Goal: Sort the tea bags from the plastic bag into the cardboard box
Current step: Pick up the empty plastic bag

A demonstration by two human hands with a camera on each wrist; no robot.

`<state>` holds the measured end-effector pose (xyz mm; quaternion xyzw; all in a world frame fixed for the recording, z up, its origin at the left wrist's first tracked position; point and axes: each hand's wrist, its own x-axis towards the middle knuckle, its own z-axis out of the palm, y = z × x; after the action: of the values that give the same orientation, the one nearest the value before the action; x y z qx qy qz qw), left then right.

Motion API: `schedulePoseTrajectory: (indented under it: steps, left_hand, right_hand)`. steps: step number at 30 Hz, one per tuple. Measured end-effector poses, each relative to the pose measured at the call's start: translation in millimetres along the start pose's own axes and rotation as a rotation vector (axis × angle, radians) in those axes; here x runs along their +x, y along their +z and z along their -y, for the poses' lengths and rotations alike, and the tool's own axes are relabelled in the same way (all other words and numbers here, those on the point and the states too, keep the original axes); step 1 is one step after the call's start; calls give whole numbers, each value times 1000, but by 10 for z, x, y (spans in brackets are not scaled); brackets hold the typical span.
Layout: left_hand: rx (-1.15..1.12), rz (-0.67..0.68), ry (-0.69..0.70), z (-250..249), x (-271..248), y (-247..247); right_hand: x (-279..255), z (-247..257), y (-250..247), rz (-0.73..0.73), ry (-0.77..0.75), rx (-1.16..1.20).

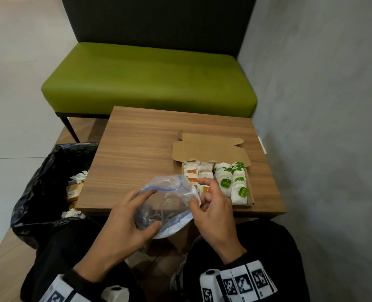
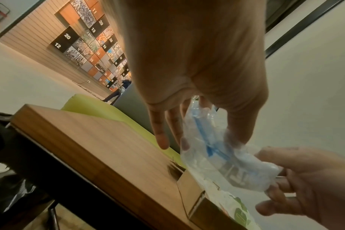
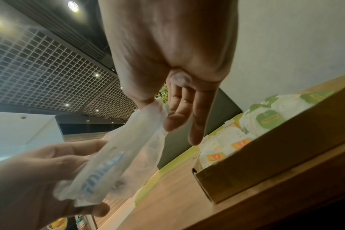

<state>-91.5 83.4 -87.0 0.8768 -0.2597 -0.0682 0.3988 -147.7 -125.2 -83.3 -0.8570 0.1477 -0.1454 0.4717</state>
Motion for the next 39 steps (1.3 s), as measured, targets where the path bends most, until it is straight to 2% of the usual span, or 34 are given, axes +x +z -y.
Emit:
schedulePoseTrajectory:
  steps: [3, 5, 9, 11, 13, 16, 18, 21, 24, 26, 28, 31, 32, 36, 39]
  left_hand:
    - [-33, -4, 20, -47, -33, -17]
    - [-156, -25, -3, -123, -51, -38]
    - [-739, 26, -89, -244, -110, -120]
    - [-886, 100, -109, -308, -123, -144]
    - [-819, 155, -87, -351, -115, -121]
    - [-458, 152, 71, -362, -54, -31]
    - [-241, 132, 153, -373, -21, 15]
    - [13, 121, 193, -383, -17, 95]
    - [204, 47, 211, -356, -28, 118]
    - [230, 26, 213, -328, -11, 122]
    - [181, 9, 189, -290, 5, 116]
    - [68, 0, 117, -233, -9, 79]
    - [34, -3, 100, -245, -21, 66]
    - [-115, -26, 62, -392, 2, 44]
    - [-239, 105, 45, -492, -58, -6]
  right_hand:
    - [-46, 29, -14, -24, -8, 18]
    - [-35, 41, -20, -58, 23, 70]
    - [-4, 73, -11, -136, 107, 149]
    - [-15, 90, 9, -131, 150, 196]
    - [-33, 96, 39, -89, 213, 270]
    - [-73, 133, 47, -7, 268, 372]
    - [-115, 207, 40, 86, 231, 400]
    - [-166, 286, -14, 203, 157, 448]
    - [-188, 285, -106, 376, 176, 530]
    - [-206, 278, -166, 450, 165, 503]
    - [-220, 242, -211, 431, 168, 497]
    - [-208, 203, -245, 392, 197, 618]
    - [-201, 179, -232, 379, 165, 584]
    - [-212, 195, -72, 291, -81, 155]
    - [-204, 192, 23, 191, -201, 147]
